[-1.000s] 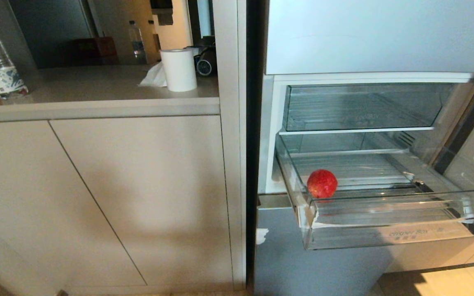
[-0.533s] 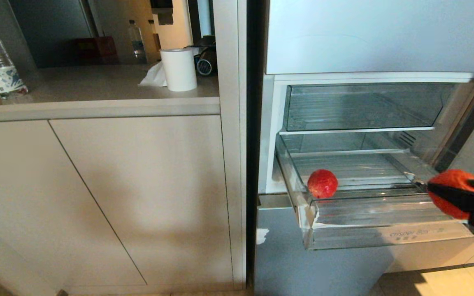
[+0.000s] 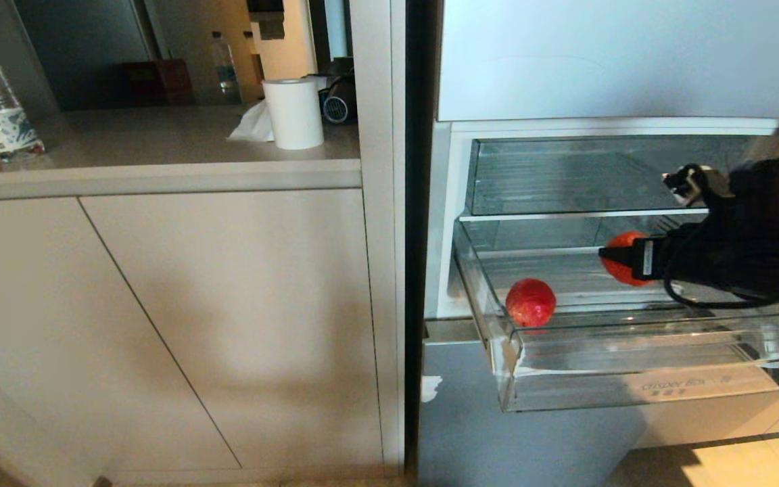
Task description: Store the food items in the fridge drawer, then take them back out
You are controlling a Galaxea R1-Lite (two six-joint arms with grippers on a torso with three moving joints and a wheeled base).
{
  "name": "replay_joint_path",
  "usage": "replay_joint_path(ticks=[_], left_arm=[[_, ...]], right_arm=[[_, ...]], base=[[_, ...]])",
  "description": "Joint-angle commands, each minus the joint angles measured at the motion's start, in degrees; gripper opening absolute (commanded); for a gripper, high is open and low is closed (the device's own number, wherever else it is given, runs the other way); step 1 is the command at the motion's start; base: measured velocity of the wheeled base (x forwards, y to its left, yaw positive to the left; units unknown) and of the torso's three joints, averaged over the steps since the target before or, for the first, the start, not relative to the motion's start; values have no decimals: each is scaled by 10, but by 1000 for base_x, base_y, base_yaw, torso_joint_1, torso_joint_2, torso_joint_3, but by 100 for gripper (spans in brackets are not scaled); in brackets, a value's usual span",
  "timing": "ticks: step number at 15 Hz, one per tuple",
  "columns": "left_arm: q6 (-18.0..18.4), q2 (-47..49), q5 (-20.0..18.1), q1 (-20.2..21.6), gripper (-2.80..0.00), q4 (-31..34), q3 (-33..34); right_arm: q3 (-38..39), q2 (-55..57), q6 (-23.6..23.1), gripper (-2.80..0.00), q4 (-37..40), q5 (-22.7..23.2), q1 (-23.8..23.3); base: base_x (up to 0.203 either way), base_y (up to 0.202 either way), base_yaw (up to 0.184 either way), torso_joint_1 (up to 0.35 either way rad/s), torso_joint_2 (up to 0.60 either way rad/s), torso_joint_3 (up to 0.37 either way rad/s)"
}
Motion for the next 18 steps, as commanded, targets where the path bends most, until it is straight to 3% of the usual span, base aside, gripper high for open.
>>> replay_joint_path(ticks=[1,9,10,18], left_arm=[[0,0,0,0,-280,0,1],[0,0,0,0,-280,-1,1],[0,0,0,0,-280,0,1],[0,0,0,0,-280,0,1]], right_arm=[[-25,77,0,-280,-1,0,8],[-52,134,7,-280,-1,-1,12],[-53,139,8,0,-2,-2,12],[-44,76,16,0,-13,-1,12]], base=[[0,0,0,0,0,0],[0,0,0,0,0,0],[0,0,0,0,0,0],[0,0,0,0,0,0]])
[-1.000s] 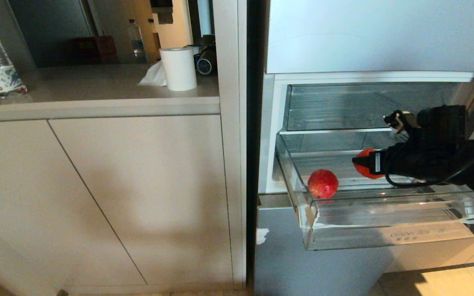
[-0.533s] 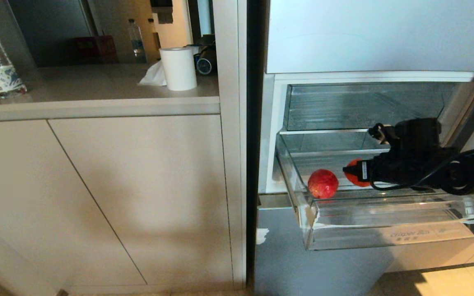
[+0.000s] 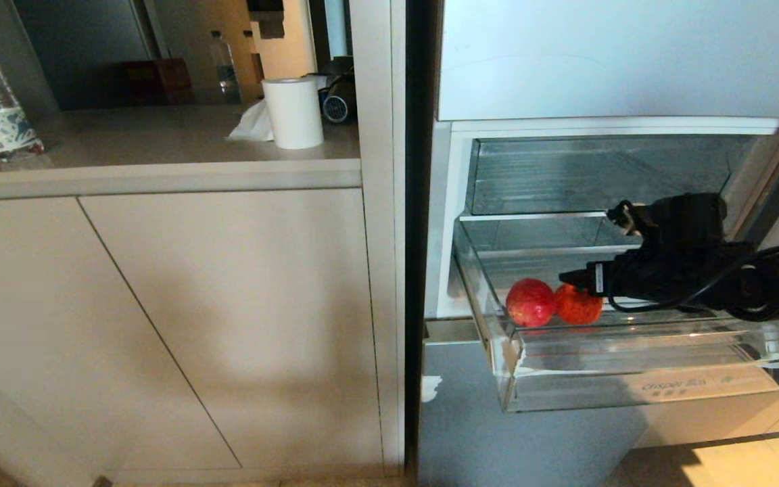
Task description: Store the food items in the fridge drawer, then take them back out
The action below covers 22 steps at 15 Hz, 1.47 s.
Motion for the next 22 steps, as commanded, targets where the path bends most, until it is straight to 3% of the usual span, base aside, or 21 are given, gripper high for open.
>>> replay_joint_path(ticks=[1,5,10,14,16,18,22], left_arm=[[0,0,0,0,-280,0,1],[0,0,0,0,-280,0,1],[0,0,0,0,-280,-1,1],[-1,0,0,0,-280,0,1],[0,0,0,0,-280,0,1],[0,0,0,0,-280,0,1],[0,0,0,0,-280,0,1]], right_arm=[[12,-76,2,-280,-3,0,0],[89,-249,6,-280,-3,-4,-2],[322,-498,7,-280,-1,-12,-1],[493,-607,15,-280,9,-18,18],[523,-647,21,-280,20,-19,23],[527,-658,31,-280,79,-17,27],[512,-547,29,-280,120,-9,33]], base=[[0,0,0,0,0,0],[0,0,0,0,0,0],[0,0,0,0,0,0],[0,0,0,0,0,0],[0,0,0,0,0,0],[0,0,0,0,0,0],[0,0,0,0,0,0]])
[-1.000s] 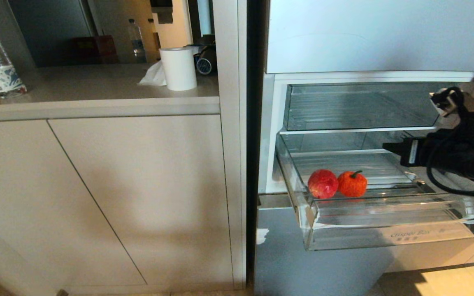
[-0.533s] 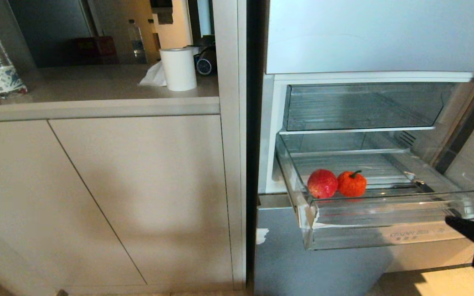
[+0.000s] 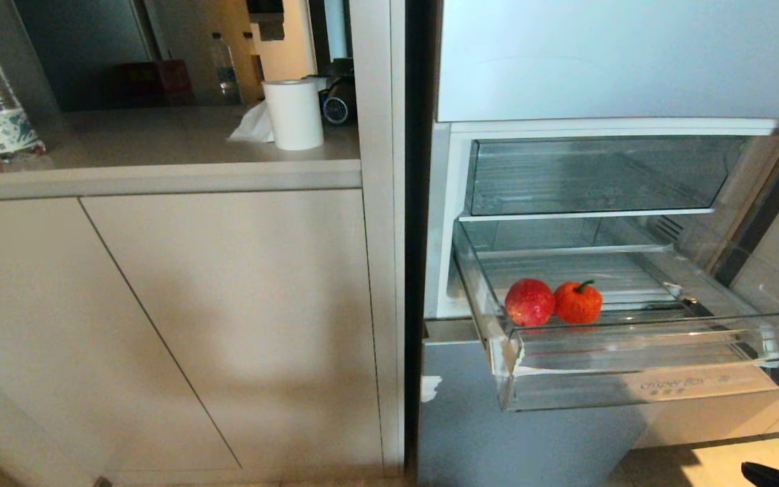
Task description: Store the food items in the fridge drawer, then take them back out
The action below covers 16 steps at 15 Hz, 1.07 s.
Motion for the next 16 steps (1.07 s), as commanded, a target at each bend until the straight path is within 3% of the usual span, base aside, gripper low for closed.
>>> replay_joint_path(ticks=[1,8,13,16], left_arm=[[0,0,0,0,-280,0,1],[0,0,0,0,-280,0,1],[0,0,0,0,-280,0,1],[0,0,0,0,-280,-1,1]], right_arm=[[-24,110,1,-280,2,4,2],[-199,384,15,-280,-36,7,2],[-288,549,60,-280,-167,7,3],[-331,613,140,-280,-303,7,4]], base=[[0,0,0,0,0,0],[0,0,0,0,0,0],[0,0,0,0,0,0],[0,0,0,0,0,0]])
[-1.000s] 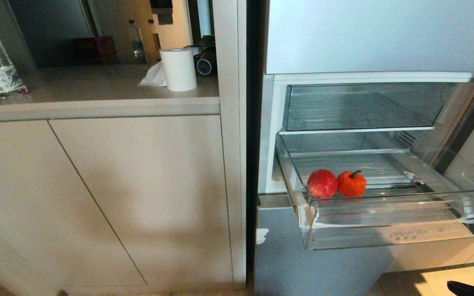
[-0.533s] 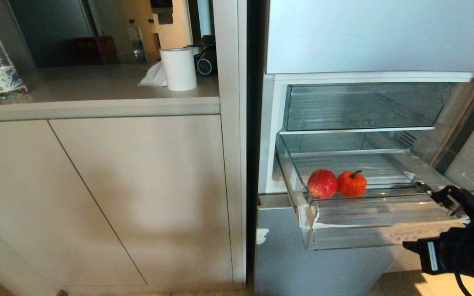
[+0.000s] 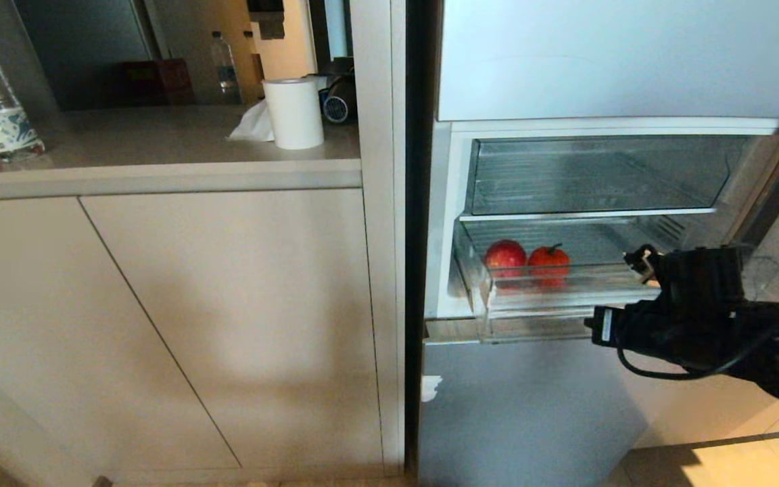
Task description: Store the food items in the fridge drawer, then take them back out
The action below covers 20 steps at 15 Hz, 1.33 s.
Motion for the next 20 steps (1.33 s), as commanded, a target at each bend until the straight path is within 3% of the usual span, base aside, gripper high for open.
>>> replay_joint_path(ticks=[1,4,12,16,20], left_arm=[[0,0,0,0,-280,0,1],[-1,0,0,0,-280,0,1],[0,0,0,0,-280,0,1],[0,0,0,0,-280,0,1],[0,0,0,0,-280,0,1]], right_arm=[[6,44,39,-280,-66,1,2],[84,-40,48,-280,-83,9,4],[202,-248,38,-280,-81,29,5],[312,-472,0,-280,-51,25,2],[401,-731,-60,-280,51,24,-29]], base=[[0,0,0,0,0,0],[0,0,0,0,0,0],[0,0,0,0,0,0],[0,0,0,0,0,0],[0,0,0,0,0,0]])
